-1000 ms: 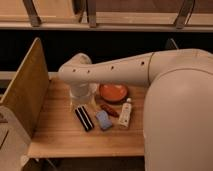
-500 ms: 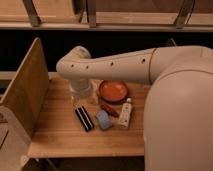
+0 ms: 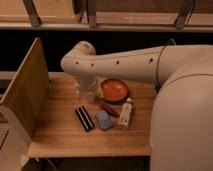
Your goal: Place the ceramic cup in the ceramic bowl
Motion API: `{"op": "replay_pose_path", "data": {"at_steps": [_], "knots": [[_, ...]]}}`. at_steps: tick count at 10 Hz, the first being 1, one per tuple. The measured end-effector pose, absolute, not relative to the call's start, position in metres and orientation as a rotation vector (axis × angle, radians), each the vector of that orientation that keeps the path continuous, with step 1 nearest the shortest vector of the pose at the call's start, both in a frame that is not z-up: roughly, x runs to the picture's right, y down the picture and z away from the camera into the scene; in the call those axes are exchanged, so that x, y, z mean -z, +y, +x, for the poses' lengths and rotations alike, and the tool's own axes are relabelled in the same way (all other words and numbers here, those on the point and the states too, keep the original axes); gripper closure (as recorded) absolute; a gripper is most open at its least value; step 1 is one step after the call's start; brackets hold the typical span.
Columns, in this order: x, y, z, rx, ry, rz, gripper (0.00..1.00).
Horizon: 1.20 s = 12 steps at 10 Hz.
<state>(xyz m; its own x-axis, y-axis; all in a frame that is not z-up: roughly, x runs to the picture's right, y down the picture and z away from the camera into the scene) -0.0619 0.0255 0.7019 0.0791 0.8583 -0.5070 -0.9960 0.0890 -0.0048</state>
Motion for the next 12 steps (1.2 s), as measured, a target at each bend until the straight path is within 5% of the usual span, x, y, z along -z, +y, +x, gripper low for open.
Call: {"op": "replay_pose_path", "data": {"at_steps": [3,7,12], "knots": [[-0.707,-0.028,-0.022,-1.434,0.298,-0.348,0.35],[-0.708,-0.032,-0.024,-1.421,0.287,-0.344,0.35],[-0.767,-0.046,-0.002,-1.369,0.327,-0.310,0.35]]}}
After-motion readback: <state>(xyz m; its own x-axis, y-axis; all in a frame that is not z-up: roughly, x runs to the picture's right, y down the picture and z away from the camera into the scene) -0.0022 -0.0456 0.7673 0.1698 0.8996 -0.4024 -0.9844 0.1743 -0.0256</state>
